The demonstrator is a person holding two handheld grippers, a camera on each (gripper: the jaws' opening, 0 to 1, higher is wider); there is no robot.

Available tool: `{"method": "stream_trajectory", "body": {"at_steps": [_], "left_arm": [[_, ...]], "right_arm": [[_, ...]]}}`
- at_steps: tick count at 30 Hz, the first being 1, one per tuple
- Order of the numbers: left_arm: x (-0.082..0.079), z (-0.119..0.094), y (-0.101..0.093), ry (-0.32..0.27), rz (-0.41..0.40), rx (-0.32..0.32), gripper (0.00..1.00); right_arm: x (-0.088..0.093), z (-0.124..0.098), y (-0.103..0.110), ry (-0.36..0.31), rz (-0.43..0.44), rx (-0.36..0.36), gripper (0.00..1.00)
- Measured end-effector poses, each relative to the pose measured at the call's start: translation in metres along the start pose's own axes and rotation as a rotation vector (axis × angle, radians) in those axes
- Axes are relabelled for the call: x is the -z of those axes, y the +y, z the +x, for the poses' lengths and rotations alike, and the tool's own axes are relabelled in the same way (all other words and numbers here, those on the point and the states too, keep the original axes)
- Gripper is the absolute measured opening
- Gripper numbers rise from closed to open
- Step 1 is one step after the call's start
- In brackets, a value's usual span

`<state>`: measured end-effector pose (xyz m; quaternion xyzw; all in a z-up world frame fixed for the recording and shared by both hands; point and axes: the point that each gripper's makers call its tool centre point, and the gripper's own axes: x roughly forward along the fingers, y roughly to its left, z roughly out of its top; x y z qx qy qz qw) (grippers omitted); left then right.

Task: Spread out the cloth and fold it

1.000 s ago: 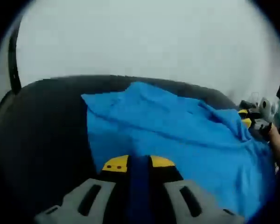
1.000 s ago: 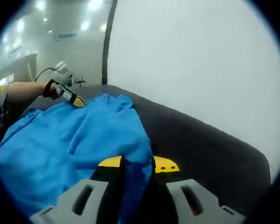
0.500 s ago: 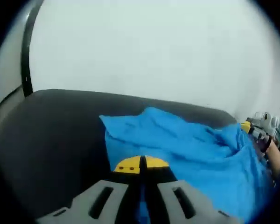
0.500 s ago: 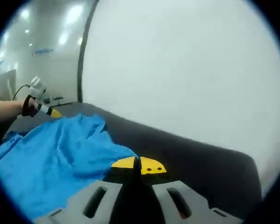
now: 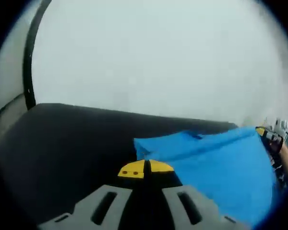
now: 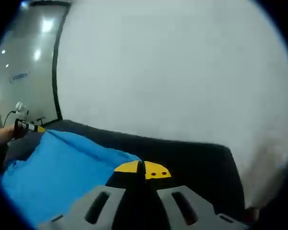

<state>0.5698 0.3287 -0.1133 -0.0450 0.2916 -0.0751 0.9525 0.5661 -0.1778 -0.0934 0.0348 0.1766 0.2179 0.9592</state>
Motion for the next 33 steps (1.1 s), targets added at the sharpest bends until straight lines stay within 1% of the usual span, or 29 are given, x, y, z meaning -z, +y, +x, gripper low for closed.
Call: {"method": "stream_trajectory", "body": {"at_steps": [1, 2, 3, 4, 5, 6, 7, 8, 9, 10, 11, 12, 13, 14, 15, 16, 18, 21, 22, 24, 25, 26, 27, 28, 30, 31, 32, 33], "left_arm": [[0.003, 0.003, 0.015, 0.003, 0.006, -0.055, 0.00], [0.003, 0.002, 0.030, -0.010, 0.036, -0.112, 0.00], [0.005, 0.000, 0.041, -0.012, 0.040, -0.131, 0.00], [0.012, -0.001, 0.047, 0.012, -0.018, -0.127, 0.00], [0.018, -0.001, 0.049, 0.033, -0.094, -0.085, 0.00], [0.024, -0.002, 0.048, 0.058, -0.129, -0.053, 0.00], [0.025, -0.003, 0.048, 0.058, -0.163, -0.043, 0.00], [0.025, -0.004, 0.046, 0.054, -0.179, -0.022, 0.01], [0.025, -0.005, 0.046, 0.052, -0.167, -0.027, 0.02], [0.023, -0.005, 0.049, 0.050, -0.123, -0.046, 0.03], [0.015, -0.003, 0.049, 0.022, -0.092, -0.047, 0.08], [0.005, -0.002, 0.045, -0.025, -0.070, -0.028, 0.12], [0.000, -0.002, 0.039, -0.052, -0.082, -0.019, 0.14], [-0.003, -0.001, 0.036, -0.057, -0.102, -0.017, 0.14], [-0.011, 0.003, 0.034, -0.078, -0.118, -0.004, 0.14], [-0.015, 0.006, 0.029, -0.098, -0.117, 0.011, 0.14], [-0.017, 0.012, 0.025, -0.113, -0.108, 0.010, 0.14], [-0.023, 0.024, 0.027, -0.150, -0.101, 0.004, 0.14], [-0.026, 0.028, 0.027, -0.169, -0.100, 0.009, 0.14], [-0.025, 0.035, 0.026, -0.187, -0.127, 0.007, 0.14], [-0.026, 0.039, 0.022, -0.206, -0.131, 0.027, 0.14], [-0.025, 0.041, 0.019, -0.211, -0.130, 0.033, 0.14], [-0.023, 0.043, 0.016, -0.215, -0.122, 0.041, 0.14], [-0.023, 0.044, 0.013, -0.217, -0.111, 0.051, 0.14], [-0.021, 0.044, 0.009, -0.229, -0.097, 0.062, 0.14], [-0.023, 0.044, 0.008, -0.242, -0.100, 0.070, 0.14], [-0.025, 0.043, 0.006, -0.261, -0.115, 0.086, 0.14], [-0.026, 0.042, 0.004, -0.272, -0.131, 0.095, 0.14]], "right_arm": [[0.004, -0.001, -0.006, 0.006, -0.045, 0.026, 0.00], [0.009, -0.004, -0.010, 0.012, -0.082, 0.042, 0.00], [0.009, -0.007, -0.013, -0.001, -0.069, 0.039, 0.02], [0.006, -0.008, -0.016, -0.013, -0.048, 0.043, 0.05], [0.002, -0.011, -0.021, -0.033, -0.012, 0.053, 0.06], [-0.005, -0.012, -0.029, -0.050, -0.012, 0.076, 0.06], [-0.010, -0.014, -0.033, -0.069, -0.016, 0.091, 0.06], [-0.016, -0.013, -0.034, -0.082, -0.019, 0.093, 0.06], [-0.022, -0.012, -0.034, -0.102, -0.013, 0.099, 0.06], [-0.027, -0.011, -0.031, -0.119, -0.013, 0.098, 0.07], [-0.031, -0.007, -0.027, -0.127, -0.016, 0.094, 0.08], [-0.036, 0.000, -0.023, -0.128, -0.030, 0.084, 0.11], [-0.039, 0.006, -0.016, -0.122, -0.060, 0.071, 0.13], [-0.041, 0.013, -0.009, -0.107, -0.103, 0.063, 0.14], [-0.043, 0.019, -0.002, -0.095, -0.150, 0.059, 0.14], [-0.045, 0.027, 0.007, -0.084, -0.192, 0.049, 0.14], [-0.045, 0.039, 0.035, -0.061, -0.281, -0.006, 0.14], [-0.042, 0.057, 0.074, -0.021, -0.430, -0.088, 0.13], [-0.040, 0.063, 0.084, -0.009, -0.467, -0.110, 0.13], [-0.041, 0.075, 0.102, -0.017, -0.484, -0.135, 0.13], [-0.039, 0.080, 0.109, -0.017, -0.480, -0.147, 0.13], [-0.034, 0.085, 0.115, -0.009, -0.474, -0.160, 0.13], [-0.018, 0.089, 0.122, 0.037, -0.488, -0.189, 0.13], [-0.007, 0.091, 0.127, 0.070, -0.505, -0.208, 0.13], [0.012, 0.092, 0.132, 0.116, -0.505, -0.235, 0.12], [0.022, 0.090, 0.135, 0.149, -0.510, -0.253, 0.10], [0.032, 0.087, 0.133, 0.187, -0.524, -0.253, 0.07], [0.038, 0.084, 0.130, 0.215, -0.529, -0.244, 0.02]]}}
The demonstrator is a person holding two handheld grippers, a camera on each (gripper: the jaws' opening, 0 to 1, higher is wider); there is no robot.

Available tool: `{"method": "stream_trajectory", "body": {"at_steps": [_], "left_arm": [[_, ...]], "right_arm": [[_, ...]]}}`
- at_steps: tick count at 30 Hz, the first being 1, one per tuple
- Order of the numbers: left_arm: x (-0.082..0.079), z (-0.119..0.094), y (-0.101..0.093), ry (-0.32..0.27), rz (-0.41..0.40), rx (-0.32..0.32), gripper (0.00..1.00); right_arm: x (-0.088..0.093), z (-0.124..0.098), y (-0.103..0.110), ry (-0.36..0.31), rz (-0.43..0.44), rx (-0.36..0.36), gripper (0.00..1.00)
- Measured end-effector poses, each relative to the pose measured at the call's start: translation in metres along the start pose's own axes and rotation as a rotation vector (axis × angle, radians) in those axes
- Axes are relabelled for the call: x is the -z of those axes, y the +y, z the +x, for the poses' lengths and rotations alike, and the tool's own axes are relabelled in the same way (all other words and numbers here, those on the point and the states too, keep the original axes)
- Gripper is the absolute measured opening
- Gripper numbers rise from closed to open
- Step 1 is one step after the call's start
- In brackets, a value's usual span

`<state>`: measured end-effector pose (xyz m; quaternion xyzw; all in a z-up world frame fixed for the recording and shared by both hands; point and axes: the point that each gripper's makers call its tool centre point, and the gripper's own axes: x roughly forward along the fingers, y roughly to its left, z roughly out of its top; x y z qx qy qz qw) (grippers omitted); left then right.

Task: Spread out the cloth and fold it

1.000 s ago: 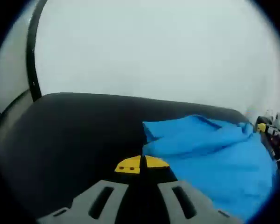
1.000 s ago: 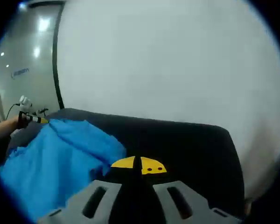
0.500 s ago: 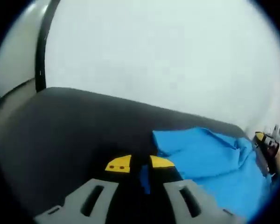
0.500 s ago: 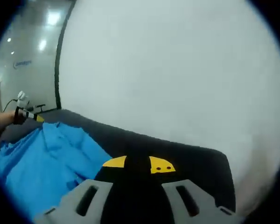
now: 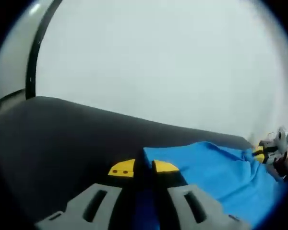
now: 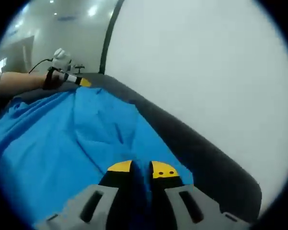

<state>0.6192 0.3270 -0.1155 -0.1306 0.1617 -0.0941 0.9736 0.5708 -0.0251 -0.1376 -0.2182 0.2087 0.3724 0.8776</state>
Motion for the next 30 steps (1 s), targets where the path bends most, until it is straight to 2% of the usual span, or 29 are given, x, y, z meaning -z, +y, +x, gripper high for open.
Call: {"method": "stream_trajectory", "body": {"at_steps": [2, 4, 7, 9, 11, 13, 15, 16, 17, 18, 20, 22, 24, 25, 28, 30], "left_arm": [[0.001, -0.001, -0.001, -0.002, -0.020, 0.005, 0.14], [0.002, -0.002, -0.001, -0.014, -0.024, 0.005, 0.14], [0.005, -0.004, 0.002, -0.043, -0.029, 0.003, 0.14], [0.009, -0.004, 0.006, -0.060, -0.061, 0.003, 0.14], [0.013, -0.003, 0.011, -0.058, -0.086, -0.002, 0.13], [0.009, -0.003, 0.011, -0.076, -0.088, 0.004, 0.13], [0.007, -0.001, 0.009, -0.086, -0.112, 0.026, 0.13], [0.010, 0.000, 0.010, -0.079, -0.105, 0.027, 0.13], [0.012, 0.001, 0.009, -0.073, -0.080, 0.030, 0.13], [0.011, 0.002, 0.008, -0.082, -0.065, 0.034, 0.13], [0.008, 0.001, 0.006, -0.106, 0.004, 0.027, 0.13], [0.010, 0.002, 0.005, -0.105, 0.058, 0.017, 0.13], [0.010, 0.002, 0.004, -0.110, 0.058, 0.020, 0.13], [0.009, 0.001, 0.005, -0.115, 0.054, 0.020, 0.13], [0.006, -0.003, 0.005, -0.136, 0.027, 0.034, 0.13], [0.005, -0.002, 0.005, -0.141, 0.014, 0.037, 0.13]], "right_arm": [[0.006, -0.007, 0.006, 0.006, 0.034, -0.032, 0.00], [0.010, -0.017, 0.011, 0.010, 0.030, -0.064, 0.00], [0.022, -0.037, 0.030, 0.052, -0.065, -0.159, 0.00], [0.031, -0.048, 0.043, 0.091, -0.106, -0.226, 0.00], [0.026, -0.054, 0.045, 0.070, -0.110, -0.228, 0.00], [0.019, -0.060, 0.046, 0.055, -0.148, -0.249, 0.04], [0.001, -0.063, 0.041, -0.020, -0.148, -0.256, 0.10], [-0.015, -0.063, 0.032, -0.084, -0.109, -0.238, 0.10], [-0.023, -0.062, 0.027, -0.114, -0.080, -0.225, 0.10], [-0.039, -0.057, 0.014, -0.169, -0.013, -0.181, 0.10], [-0.058, -0.044, -0.005, -0.211, 0.028, -0.090, 0.10], [-0.061, -0.024, -0.019, -0.170, 0.043, -0.005, 0.10], [-0.057, -0.002, -0.020, -0.132, 0.036, 0.021, 0.10], [-0.055, 0.008, -0.021, -0.130, 0.065, 0.041, 0.10], [-0.044, 0.028, -0.007, -0.105, 0.097, 0.005, 0.13], [-0.026, 0.036, 0.008, -0.037, 0.045, -0.030, 0.15]]}}
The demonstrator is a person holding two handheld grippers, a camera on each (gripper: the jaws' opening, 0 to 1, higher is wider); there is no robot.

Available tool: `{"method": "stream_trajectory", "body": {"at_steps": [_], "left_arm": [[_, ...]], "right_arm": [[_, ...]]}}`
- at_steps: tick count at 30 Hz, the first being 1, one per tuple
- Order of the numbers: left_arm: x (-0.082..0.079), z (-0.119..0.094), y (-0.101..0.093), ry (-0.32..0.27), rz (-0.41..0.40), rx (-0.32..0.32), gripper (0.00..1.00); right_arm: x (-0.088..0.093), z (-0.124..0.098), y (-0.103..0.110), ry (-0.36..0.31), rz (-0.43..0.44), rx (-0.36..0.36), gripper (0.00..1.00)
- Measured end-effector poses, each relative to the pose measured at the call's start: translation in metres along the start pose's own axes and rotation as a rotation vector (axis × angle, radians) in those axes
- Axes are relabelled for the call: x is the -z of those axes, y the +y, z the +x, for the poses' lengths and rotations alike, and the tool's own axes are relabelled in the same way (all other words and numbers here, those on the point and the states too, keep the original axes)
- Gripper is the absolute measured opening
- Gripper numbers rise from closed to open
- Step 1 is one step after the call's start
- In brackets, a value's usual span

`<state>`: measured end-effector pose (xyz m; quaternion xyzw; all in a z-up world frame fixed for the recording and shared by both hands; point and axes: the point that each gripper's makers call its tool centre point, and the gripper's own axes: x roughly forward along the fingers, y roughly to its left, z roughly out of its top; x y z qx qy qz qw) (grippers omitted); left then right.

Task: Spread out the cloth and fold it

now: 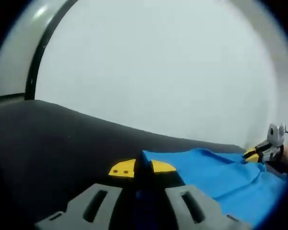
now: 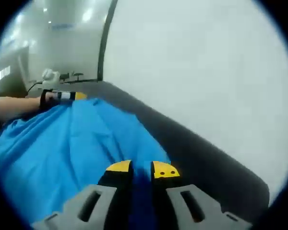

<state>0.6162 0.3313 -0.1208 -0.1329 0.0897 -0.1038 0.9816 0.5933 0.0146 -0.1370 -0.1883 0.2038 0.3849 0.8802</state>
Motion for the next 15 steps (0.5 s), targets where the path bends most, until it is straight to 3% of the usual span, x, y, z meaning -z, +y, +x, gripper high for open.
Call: {"method": "stream_trajectory", "body": {"at_steps": [2, 3, 7, 10, 12, 15], "left_arm": [[0.000, 0.001, 0.000, 0.000, 0.000, -0.001, 0.13], [0.000, 0.001, 0.000, 0.001, 0.003, -0.002, 0.13], [0.001, 0.000, -0.003, 0.004, 0.017, 0.000, 0.13], [0.000, -0.001, -0.005, -0.002, 0.017, 0.003, 0.13], [-0.001, -0.001, -0.006, -0.004, 0.018, 0.004, 0.13], [-0.001, -0.001, -0.007, -0.004, 0.026, 0.006, 0.13]], "right_arm": [[0.012, 0.006, 0.009, 0.041, -0.060, -0.017, 0.16], [0.002, 0.005, 0.007, -0.031, -0.020, 0.009, 0.15], [0.005, 0.004, 0.001, 0.021, -0.013, 0.021, 0.14], [0.012, -0.002, -0.017, 0.064, -0.049, 0.082, 0.03], [0.018, -0.004, -0.028, 0.069, -0.007, 0.109, 0.00], [0.014, -0.008, -0.031, 0.030, 0.020, 0.095, 0.00]]}}
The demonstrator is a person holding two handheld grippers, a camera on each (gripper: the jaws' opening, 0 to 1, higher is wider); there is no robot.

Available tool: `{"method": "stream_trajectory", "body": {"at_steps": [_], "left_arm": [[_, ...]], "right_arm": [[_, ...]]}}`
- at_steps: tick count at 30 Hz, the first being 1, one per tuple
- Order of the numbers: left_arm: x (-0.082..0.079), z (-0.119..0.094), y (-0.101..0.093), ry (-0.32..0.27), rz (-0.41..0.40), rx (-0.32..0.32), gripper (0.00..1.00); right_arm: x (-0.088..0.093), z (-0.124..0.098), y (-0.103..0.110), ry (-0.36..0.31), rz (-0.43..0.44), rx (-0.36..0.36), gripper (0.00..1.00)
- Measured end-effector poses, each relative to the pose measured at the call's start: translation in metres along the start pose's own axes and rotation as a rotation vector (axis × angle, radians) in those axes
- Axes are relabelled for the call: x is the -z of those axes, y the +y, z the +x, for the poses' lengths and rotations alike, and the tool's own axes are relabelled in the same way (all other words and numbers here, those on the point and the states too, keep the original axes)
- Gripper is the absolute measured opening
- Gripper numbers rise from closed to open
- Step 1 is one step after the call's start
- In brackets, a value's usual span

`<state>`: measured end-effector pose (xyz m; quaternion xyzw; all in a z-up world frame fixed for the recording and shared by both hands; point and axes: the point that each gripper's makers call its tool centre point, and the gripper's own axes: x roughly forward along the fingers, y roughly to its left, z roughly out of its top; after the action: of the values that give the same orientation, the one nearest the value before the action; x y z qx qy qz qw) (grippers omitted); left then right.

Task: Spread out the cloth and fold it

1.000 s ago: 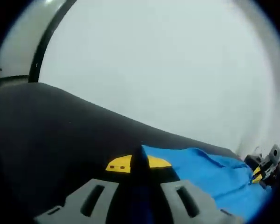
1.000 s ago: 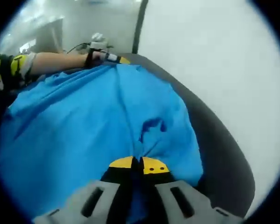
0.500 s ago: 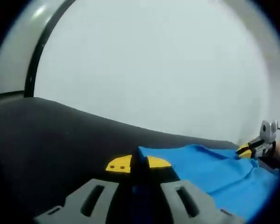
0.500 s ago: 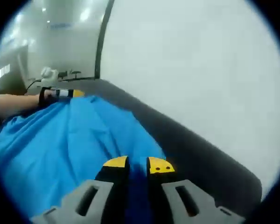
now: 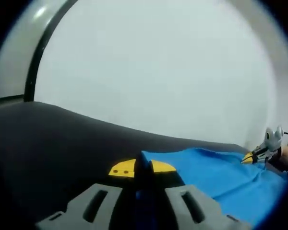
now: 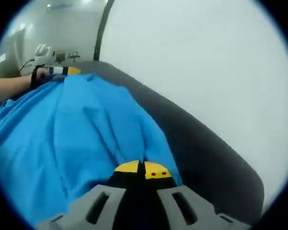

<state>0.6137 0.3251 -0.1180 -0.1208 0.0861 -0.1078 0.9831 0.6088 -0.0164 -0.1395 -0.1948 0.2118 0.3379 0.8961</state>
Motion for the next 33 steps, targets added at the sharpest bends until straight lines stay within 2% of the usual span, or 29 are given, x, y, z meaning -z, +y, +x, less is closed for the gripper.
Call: {"method": "stream_trajectory", "body": {"at_steps": [2, 5, 7, 9, 11, 13, 15, 17, 18, 20, 22, 26, 28, 29, 30, 31, 33], "left_arm": [[-0.001, 0.000, 0.000, -0.004, -0.001, 0.002, 0.13], [-0.004, -0.002, -0.002, -0.018, -0.005, 0.016, 0.13], [-0.008, -0.004, -0.002, -0.038, -0.023, 0.034, 0.13], [-0.014, -0.005, -0.001, -0.063, -0.091, 0.054, 0.13], [-0.019, -0.007, 0.004, -0.084, -0.166, 0.063, 0.13], [-0.021, -0.010, 0.007, -0.098, -0.205, 0.072, 0.13], [-0.021, -0.010, 0.007, -0.094, -0.200, 0.073, 0.13], [-0.018, -0.008, 0.004, -0.083, -0.171, 0.074, 0.13], [-0.017, -0.007, 0.003, -0.080, -0.164, 0.074, 0.13], [-0.016, -0.008, 0.003, -0.075, -0.151, 0.069, 0.13], [-0.015, -0.008, 0.003, -0.071, -0.144, 0.066, 0.13], [-0.012, -0.007, 0.002, -0.057, -0.113, 0.059, 0.13], [-0.011, -0.007, 0.002, -0.052, -0.107, 0.054, 0.13], [-0.010, -0.006, 0.003, -0.050, -0.109, 0.050, 0.13], [-0.010, -0.006, 0.004, -0.048, -0.115, 0.045, 0.13], [-0.009, -0.005, 0.004, -0.042, -0.118, 0.040, 0.14], [-0.001, -0.003, 0.002, 0.009, -0.142, 0.040, 0.14]], "right_arm": [[-0.014, -0.008, -0.016, -0.043, -0.013, 0.045, 0.00], [-0.055, -0.031, -0.059, -0.164, 0.006, 0.155, 0.00], [-0.078, -0.047, -0.085, -0.203, 0.014, 0.205, 0.00], [-0.106, -0.063, -0.116, -0.258, -0.003, 0.292, 0.00], [-0.128, -0.075, -0.138, -0.302, -0.025, 0.363, 0.00], [-0.142, -0.079, -0.153, -0.301, -0.067, 0.406, 0.00], [-0.152, -0.079, -0.159, -0.269, -0.142, 0.428, 0.00], [-0.160, -0.077, -0.166, -0.266, -0.198, 0.455, 0.00], [-0.158, -0.075, -0.171, -0.247, -0.220, 0.479, 0.00], [-0.132, -0.061, -0.177, -0.159, -0.232, 0.490, 0.00], [-0.092, -0.040, -0.180, -0.104, -0.133, 0.464, 0.00], [0.000, -0.009, -0.178, 0.029, 0.087, 0.421, 0.00], [0.027, -0.002, -0.172, 0.043, 0.185, 0.394, 0.01], [0.043, 0.003, -0.166, 0.035, 0.265, 0.382, 0.02], [0.054, 0.004, -0.154, 0.012, 0.307, 0.352, 0.01], [0.046, 0.000, -0.160, -0.110, 0.353, 0.381, 0.01], [0.048, -0.005, -0.164, -0.211, 0.544, 0.361, 0.01]]}}
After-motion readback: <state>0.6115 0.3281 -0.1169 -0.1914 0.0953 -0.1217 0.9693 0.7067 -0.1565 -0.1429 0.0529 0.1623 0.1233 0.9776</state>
